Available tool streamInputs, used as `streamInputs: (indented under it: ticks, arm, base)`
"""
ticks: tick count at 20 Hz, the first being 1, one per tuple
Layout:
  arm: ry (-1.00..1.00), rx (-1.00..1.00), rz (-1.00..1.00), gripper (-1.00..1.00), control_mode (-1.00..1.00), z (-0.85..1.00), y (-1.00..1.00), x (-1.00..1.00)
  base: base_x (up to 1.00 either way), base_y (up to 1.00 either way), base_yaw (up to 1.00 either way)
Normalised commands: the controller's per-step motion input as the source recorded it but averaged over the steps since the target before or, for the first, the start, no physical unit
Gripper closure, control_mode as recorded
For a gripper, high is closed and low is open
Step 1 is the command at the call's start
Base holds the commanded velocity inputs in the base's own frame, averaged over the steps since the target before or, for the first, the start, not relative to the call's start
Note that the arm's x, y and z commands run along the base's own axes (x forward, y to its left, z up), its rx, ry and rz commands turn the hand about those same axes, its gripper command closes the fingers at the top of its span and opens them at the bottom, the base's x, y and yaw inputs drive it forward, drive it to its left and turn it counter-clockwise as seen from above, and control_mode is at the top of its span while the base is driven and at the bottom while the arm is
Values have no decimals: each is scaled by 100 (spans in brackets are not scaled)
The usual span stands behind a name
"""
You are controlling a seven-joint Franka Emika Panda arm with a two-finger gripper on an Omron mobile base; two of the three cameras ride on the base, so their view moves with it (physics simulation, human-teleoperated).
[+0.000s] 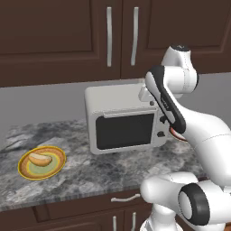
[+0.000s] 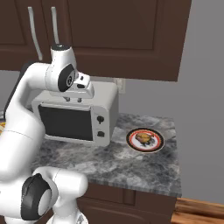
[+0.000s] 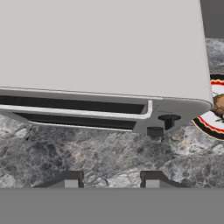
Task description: Open the toaster oven door. Place the hotdog bun on the bottom rack in the toaster oven and place the chicken drumstick on the top rack.
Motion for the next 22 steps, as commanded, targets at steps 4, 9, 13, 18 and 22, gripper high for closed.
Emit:
streamInputs:
  ticks: [4,9,13,18,22]
  arm:
    - [0,0,0,-100,100,0,0,0]
    - [0,0,0,-100,100,0,0,0]
    - [0,0,0,-100,100,0,0,0]
    - [0,0,0,-100,100,0,0,0]
    - [0,0,0,-100,100,0,0,0]
  base:
    - [0,0,0]
    - [-5,2,0]
    - [-9,39,0]
    - [-3,57,-1]
    - [-2,56,-2]
